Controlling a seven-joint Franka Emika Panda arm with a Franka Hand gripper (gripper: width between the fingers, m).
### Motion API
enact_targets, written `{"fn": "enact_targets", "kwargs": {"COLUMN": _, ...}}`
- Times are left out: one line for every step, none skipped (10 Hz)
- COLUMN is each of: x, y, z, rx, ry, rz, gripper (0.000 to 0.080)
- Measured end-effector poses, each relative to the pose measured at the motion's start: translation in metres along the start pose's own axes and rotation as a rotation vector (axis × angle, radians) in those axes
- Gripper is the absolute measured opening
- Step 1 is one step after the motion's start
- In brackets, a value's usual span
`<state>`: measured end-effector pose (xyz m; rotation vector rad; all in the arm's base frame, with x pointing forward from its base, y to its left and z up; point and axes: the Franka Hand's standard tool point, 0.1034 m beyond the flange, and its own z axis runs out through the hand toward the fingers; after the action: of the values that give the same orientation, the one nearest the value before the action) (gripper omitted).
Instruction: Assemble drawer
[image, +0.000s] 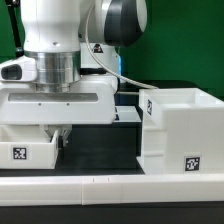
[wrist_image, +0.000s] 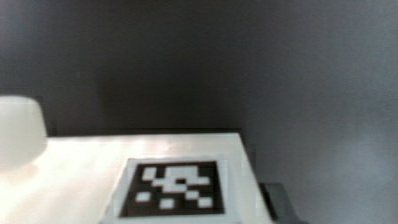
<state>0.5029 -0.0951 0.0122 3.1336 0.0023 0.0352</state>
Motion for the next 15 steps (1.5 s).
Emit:
{"fn": "enact_targets", "kwargs": {"x": 0.001, "y": -0.002, "z": -0.007, "rx": 0.011, "ry": -0.008, "rz": -0.04, "gripper": 0.0041}}
{"fn": "enact_targets", "kwargs": {"x": 0.002, "y": -0.004, "z": -0.013, "rx": 0.023, "ry": -0.019, "rz": -0.056, "gripper": 0.0041}}
{"fn": "enact_targets", "kwargs": {"x": 0.005, "y": -0.008, "z": -0.021, "rx": 0.029, "ry": -0.015, "rz": -0.061, "gripper": 0.0042}}
{"fn": "enact_targets", "kwargs": {"x": 0.005, "y": -0.007, "z": -0.02, "rx": 0.027, "ry": -0.012, "rz": -0.07, "gripper": 0.0042}}
{"fn": "enact_targets", "kwargs": {"x": 0.004, "y": -0.007, "z": -0.019, "rx": 0.027, "ry": -0.015, "rz": -0.07, "gripper": 0.0042}}
{"fn": "enact_targets", "kwargs": {"x": 0.004, "y": -0.007, "z": -0.018, "rx": 0.026, "ry": -0.016, "rz": -0.103, "gripper": 0.0042}}
{"fn": "enact_targets", "kwargs": {"x": 0.004, "y": -0.007, "z": -0.018, "rx": 0.022, "ry": -0.014, "rz": -0.21, "gripper": 0.0042}}
{"fn": "enact_targets", "kwargs": {"x": 0.005, "y": -0.012, "z": -0.016, "rx": 0.017, "ry": -0.011, "rz": -0.309, "gripper": 0.0042}}
{"fn": "enact_targets", "kwargs": {"x": 0.006, "y": -0.016, "z": -0.015, "rx": 0.015, "ry": -0.009, "rz": -0.414, "gripper": 0.0042}}
{"fn": "enact_targets", "kwargs": {"x": 0.004, "y": -0.016, "z": -0.013, "rx": 0.014, "ry": -0.012, "rz": -0.55, "gripper": 0.0042}}
{"fn": "enact_targets", "kwargs": {"x": 0.003, "y": -0.013, "z": -0.011, "rx": 0.016, "ry": -0.016, "rz": -0.642, "gripper": 0.0042}}
{"fn": "enact_targets", "kwargs": {"x": 0.002, "y": -0.013, "z": -0.011, "rx": 0.016, "ry": -0.016, "rz": -0.65, "gripper": 0.0042}}
{"fn": "enact_targets", "kwargs": {"x": 0.002, "y": -0.011, "z": -0.011, "rx": 0.013, "ry": -0.019, "rz": -0.736, "gripper": 0.0042}}
{"fn": "enact_targets", "kwargs": {"x": 0.002, "y": -0.01, "z": -0.011, "rx": 0.01, "ry": -0.022, "rz": -0.804, "gripper": 0.0042}}
{"fn": "enact_targets", "kwargs": {"x": 0.002, "y": -0.011, "z": -0.011, "rx": 0.004, "ry": -0.027, "rz": -0.897, "gripper": 0.0042}}
